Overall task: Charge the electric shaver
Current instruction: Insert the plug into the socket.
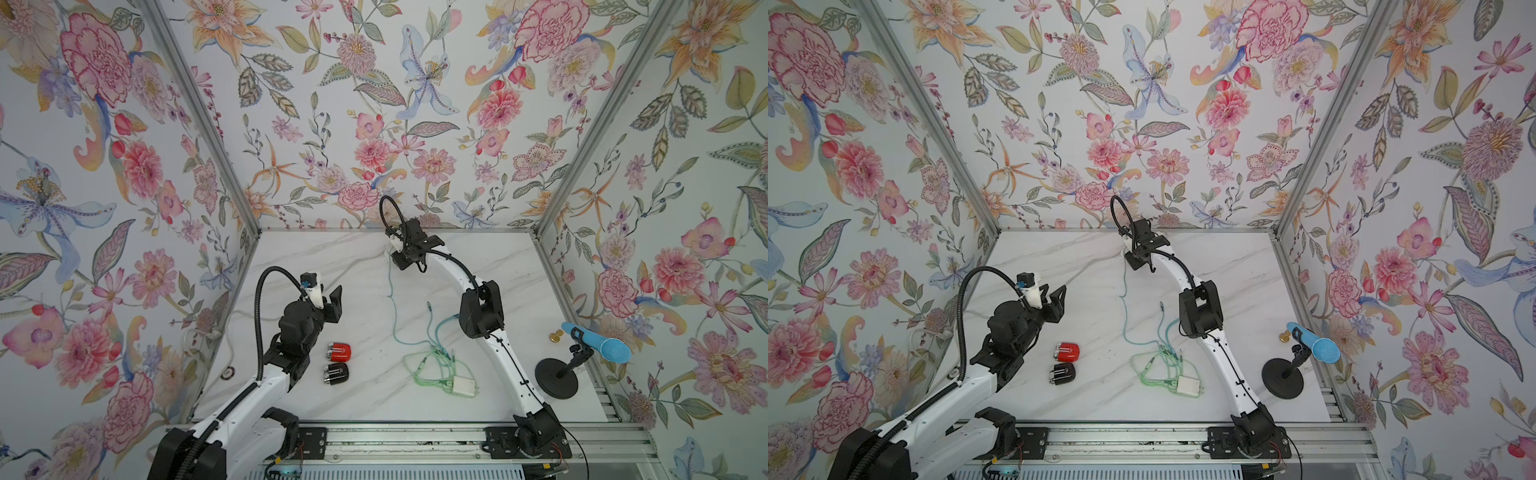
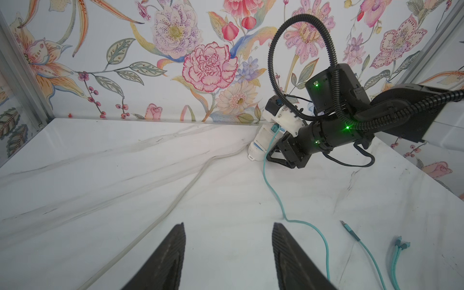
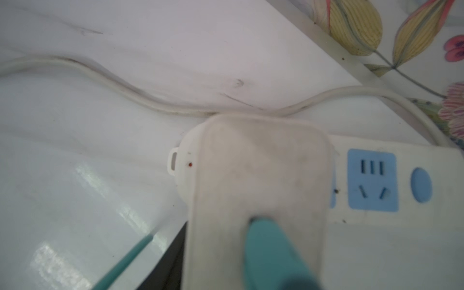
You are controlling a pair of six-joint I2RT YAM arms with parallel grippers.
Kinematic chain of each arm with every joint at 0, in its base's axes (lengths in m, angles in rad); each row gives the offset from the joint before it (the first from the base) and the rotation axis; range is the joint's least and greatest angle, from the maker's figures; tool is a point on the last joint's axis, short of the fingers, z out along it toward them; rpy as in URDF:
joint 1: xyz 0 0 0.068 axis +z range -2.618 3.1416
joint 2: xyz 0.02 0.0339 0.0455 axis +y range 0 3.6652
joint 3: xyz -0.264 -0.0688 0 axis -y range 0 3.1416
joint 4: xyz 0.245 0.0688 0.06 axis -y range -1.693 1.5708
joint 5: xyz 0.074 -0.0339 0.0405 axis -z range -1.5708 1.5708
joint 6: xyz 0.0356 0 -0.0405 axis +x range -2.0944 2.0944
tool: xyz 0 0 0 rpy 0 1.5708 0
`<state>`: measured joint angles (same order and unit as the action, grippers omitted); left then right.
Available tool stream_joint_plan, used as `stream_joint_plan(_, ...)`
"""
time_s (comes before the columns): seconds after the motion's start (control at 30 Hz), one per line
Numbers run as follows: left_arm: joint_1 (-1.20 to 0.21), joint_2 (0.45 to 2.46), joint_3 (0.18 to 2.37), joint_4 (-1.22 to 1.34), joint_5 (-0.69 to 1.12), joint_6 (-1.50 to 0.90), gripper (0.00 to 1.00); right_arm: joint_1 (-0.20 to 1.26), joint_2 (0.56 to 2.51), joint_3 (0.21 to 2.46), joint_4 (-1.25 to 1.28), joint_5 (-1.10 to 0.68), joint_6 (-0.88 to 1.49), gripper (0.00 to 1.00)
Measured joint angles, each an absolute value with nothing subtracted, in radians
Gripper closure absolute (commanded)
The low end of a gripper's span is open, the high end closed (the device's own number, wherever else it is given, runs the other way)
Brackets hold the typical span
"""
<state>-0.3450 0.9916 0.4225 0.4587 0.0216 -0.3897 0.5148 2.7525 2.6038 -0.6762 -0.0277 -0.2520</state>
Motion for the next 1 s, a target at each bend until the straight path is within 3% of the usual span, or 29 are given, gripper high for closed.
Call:
stream_joint_plan(0.23,-0.345,0.983,0.424,0.456,0.023,-0.39,0.42,0.516,2.746,2.592,-0.662,-0.015,-0.241,0.6)
stream_joint_plan(0.5,-0.345,0.928,0.424,0.45,0.022,-0.382,0.42,0.511,2.549,2.249,-0.529,-0.046,-0.203,0.55)
stream_joint_plan(0.83,-0.345,0.941,0.423,0.455,0.022,-0.38,0.42,0.498,2.386,2.123,-0.404,-0.106,-0.186,0.49)
stream_joint_plan(1.0,-0.345,1.013,0.429,0.504,0.023,-0.374,0.42,0.494,2.225,1.945,-0.357,-0.101,-0.165,0.49)
